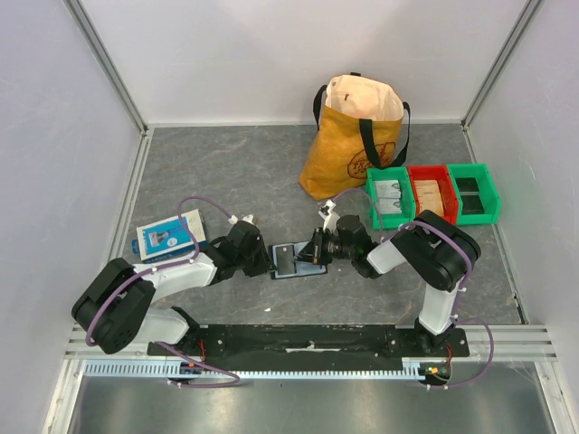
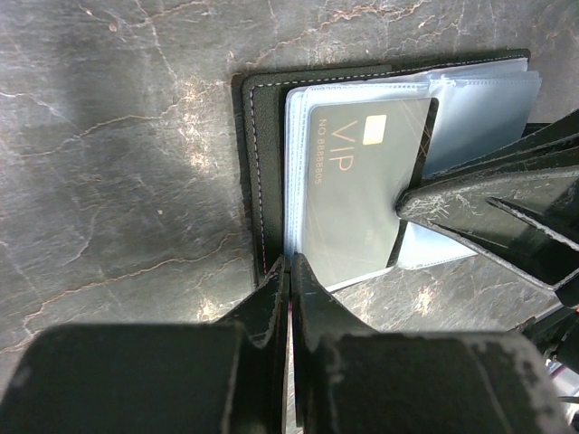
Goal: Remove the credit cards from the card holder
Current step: Remove the credit card from the card holder.
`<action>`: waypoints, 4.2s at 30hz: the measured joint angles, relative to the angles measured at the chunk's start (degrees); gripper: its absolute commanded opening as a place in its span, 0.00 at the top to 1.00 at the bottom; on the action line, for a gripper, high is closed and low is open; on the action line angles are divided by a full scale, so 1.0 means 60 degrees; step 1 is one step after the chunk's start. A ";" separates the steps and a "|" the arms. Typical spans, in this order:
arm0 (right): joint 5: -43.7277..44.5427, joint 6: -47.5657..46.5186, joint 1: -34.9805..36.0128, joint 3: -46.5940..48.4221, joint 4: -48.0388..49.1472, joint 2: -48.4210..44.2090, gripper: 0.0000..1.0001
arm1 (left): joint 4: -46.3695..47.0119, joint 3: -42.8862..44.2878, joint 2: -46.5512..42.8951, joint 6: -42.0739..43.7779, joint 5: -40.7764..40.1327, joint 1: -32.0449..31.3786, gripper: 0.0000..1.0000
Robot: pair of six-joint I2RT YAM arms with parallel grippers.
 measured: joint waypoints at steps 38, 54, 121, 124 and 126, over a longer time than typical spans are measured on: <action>-0.0925 0.0131 -0.0335 -0.0317 0.0623 0.0193 0.85 | 0.1836 -0.0495 0.0240 -0.0641 0.0248 0.0018 0.98; -0.1198 0.0437 -0.0484 -0.0557 0.1501 0.0441 1.00 | 0.1851 -0.0718 0.0015 -0.0860 0.0273 0.0124 0.98; -0.1082 -0.6940 -0.1530 0.4051 -1.1340 -0.6827 1.00 | -0.3366 0.5450 -0.2069 0.8349 0.4524 0.0178 0.18; -0.1351 -0.7435 -0.1315 0.4255 -1.1559 -0.6994 1.00 | -0.4036 0.6000 -0.1872 0.9643 0.5249 0.0178 0.18; -0.1439 -0.7708 -0.1133 0.4302 -1.1704 -0.7031 1.00 | -0.4397 0.6404 -0.1610 1.0265 0.5646 0.0178 0.19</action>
